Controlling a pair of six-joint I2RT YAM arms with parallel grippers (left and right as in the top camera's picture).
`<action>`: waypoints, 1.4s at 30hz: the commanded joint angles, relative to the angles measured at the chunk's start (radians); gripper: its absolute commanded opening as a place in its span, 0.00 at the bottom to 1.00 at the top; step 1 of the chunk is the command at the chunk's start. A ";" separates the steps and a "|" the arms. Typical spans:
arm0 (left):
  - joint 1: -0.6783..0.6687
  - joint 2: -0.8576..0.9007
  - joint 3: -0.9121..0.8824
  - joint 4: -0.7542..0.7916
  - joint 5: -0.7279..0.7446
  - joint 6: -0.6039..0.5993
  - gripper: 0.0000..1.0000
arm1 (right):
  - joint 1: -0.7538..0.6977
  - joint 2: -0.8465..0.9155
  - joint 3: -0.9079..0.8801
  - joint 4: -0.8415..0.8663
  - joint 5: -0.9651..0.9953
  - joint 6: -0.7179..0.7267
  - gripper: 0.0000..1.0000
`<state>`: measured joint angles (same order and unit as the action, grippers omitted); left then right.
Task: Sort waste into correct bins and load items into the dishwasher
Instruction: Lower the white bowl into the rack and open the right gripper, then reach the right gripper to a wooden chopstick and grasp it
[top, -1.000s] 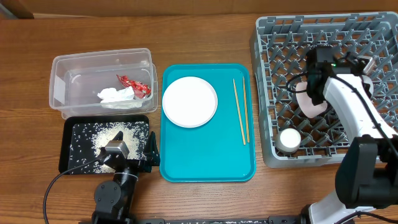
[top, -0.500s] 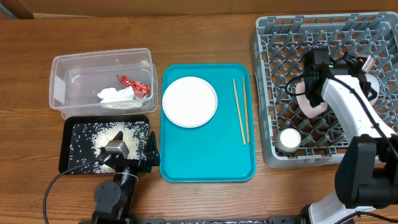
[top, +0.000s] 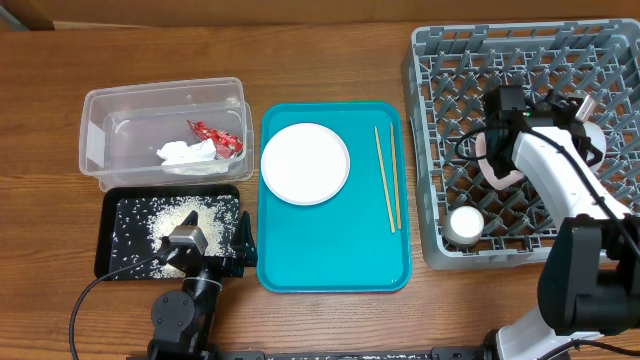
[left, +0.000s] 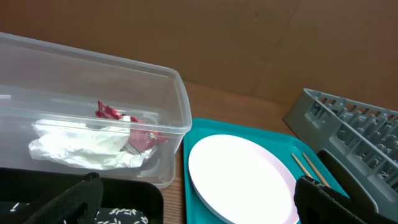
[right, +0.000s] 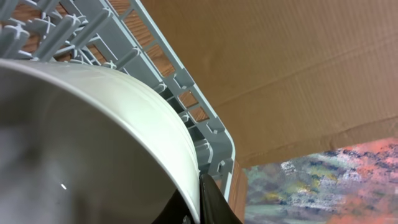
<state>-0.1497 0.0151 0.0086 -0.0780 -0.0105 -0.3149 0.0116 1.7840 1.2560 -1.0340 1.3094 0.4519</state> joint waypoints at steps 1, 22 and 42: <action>0.005 -0.010 -0.004 0.001 0.011 -0.011 1.00 | 0.037 0.009 -0.016 -0.004 -0.024 -0.014 0.04; 0.005 -0.010 -0.004 0.001 0.011 -0.011 1.00 | 0.024 0.011 -0.056 0.135 -0.004 -0.146 0.11; 0.005 -0.010 -0.004 0.001 0.011 -0.011 1.00 | 0.165 -0.185 0.090 -0.034 -0.295 -0.113 0.58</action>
<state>-0.1497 0.0151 0.0086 -0.0780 -0.0105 -0.3149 0.1425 1.7130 1.2507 -1.0527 1.1259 0.3305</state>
